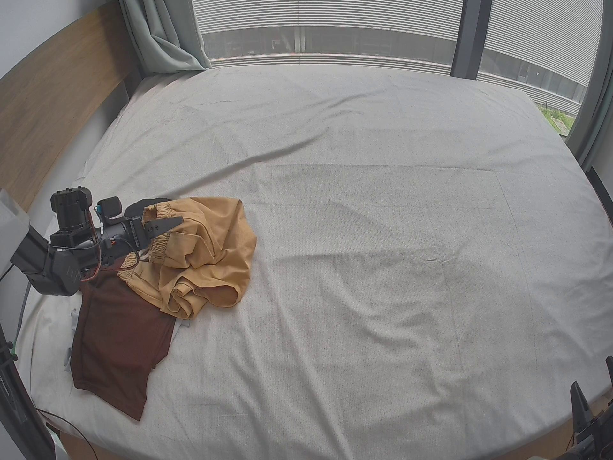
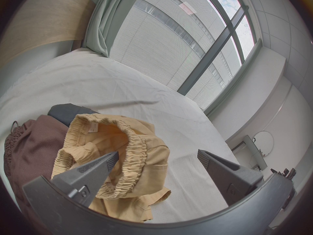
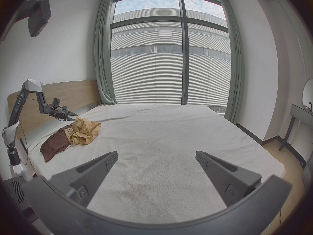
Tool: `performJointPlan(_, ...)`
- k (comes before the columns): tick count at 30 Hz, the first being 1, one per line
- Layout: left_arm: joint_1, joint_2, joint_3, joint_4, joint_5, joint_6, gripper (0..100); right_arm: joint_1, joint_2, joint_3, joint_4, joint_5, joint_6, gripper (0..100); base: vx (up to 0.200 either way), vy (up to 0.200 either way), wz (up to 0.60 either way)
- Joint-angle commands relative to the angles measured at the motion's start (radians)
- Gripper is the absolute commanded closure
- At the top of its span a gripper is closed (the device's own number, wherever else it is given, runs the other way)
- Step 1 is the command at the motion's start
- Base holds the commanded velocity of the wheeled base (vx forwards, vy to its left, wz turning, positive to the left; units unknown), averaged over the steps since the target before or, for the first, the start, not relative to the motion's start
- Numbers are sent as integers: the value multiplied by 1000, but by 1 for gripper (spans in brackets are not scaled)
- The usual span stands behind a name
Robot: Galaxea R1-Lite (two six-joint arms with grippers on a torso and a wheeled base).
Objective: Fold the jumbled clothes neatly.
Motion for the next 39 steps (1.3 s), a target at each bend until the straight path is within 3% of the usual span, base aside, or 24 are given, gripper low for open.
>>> performJointPlan(1, -7, 10, -4, 0, -21, -6, 0, 0, -16, 18, 0, 0, 0, 0, 0, 0, 0)
performJointPlan(20, -44, 42, 8, -41, -23, -15, 0, 0, -16, 18, 0, 0, 0, 0, 0, 0, 0)
performJointPlan(29, -59, 65, 10, -115, -20, -70, 0, 0, -16, 18, 0, 0, 0, 0, 0, 0, 0)
performJointPlan(30, -59, 65, 11, -117, -20, -70, 100, 0, -16, 18, 0, 0, 0, 0, 0, 0, 0)
performJointPlan(39, -53, 66, 36, -118, -23, -64, 100, 0, -16, 18, 0, 0, 0, 0, 0, 0, 0)
